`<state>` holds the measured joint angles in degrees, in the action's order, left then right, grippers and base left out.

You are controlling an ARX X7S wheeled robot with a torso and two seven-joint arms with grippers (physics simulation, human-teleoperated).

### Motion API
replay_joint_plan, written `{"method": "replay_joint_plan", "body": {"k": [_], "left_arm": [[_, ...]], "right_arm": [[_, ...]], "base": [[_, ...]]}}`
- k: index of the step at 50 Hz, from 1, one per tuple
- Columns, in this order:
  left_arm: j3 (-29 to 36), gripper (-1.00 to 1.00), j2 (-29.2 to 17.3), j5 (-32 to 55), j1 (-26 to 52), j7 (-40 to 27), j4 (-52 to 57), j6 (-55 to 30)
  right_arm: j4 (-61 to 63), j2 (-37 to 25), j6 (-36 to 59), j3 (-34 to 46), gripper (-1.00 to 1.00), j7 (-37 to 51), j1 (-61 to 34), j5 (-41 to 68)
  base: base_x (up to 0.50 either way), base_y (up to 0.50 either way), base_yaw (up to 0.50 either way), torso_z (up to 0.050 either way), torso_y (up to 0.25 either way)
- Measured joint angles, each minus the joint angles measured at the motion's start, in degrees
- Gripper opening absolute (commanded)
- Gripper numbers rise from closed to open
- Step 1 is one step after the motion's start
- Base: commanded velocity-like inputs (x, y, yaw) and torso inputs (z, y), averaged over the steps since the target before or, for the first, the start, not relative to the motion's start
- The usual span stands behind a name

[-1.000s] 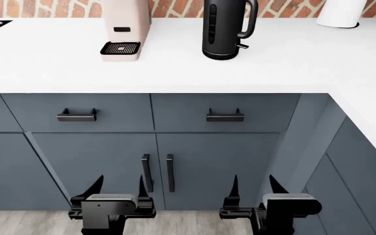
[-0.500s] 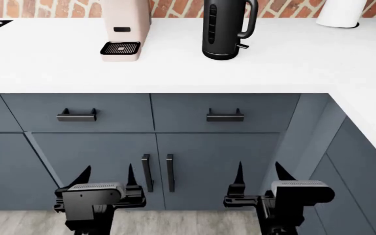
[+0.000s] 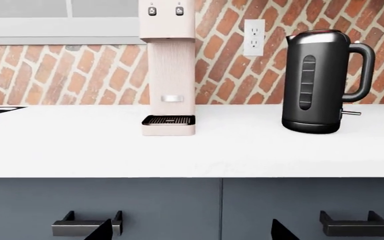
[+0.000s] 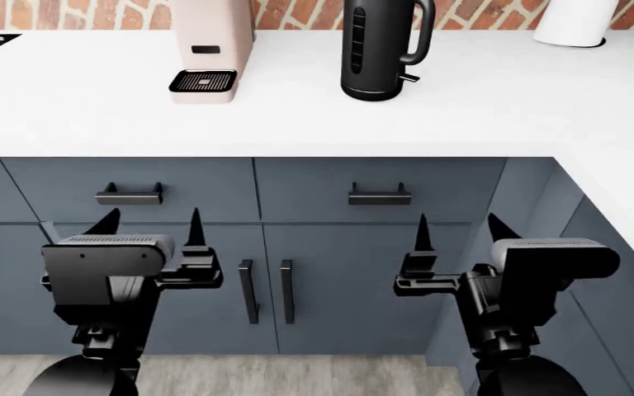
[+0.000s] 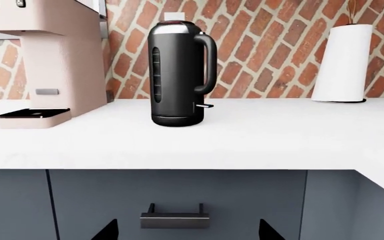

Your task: Press down the lever to turn on the electric kettle.

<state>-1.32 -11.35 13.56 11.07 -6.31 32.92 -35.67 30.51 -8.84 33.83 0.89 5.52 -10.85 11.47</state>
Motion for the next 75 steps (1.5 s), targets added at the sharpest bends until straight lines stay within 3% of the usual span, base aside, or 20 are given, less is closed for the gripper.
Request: {"method": "replay_joint_plan", "body": {"k": [22,41,75], "left_arm": [[-2.1,1.0,-3.7,4.7,13.1,-0.3,3.8,-14.4],[-1.7,1.0,-4.9,5.5,19.2,-0.1,-0.7,-16.8],[-1.6,1.0,-5.3,6.4,20.1,-0.5,-2.4,-16.9]], "right_arm": [[0.8,-1.9,15.7,-0.6,1.0,1.1,-14.4,4.1],[-3.9,-1.8,19.4,-0.7,1.0,2.5,-22.3,4.9],[-5.7,-2.5,20.1,-0.1,1.0,2.5,-23.9,6.8]], "base": [[0.0,0.0,0.0,0.0,0.0],[0.0,0.0,0.0,0.0,0.0],[0.08,-0.1,0.0,0.0,0.0]]}}
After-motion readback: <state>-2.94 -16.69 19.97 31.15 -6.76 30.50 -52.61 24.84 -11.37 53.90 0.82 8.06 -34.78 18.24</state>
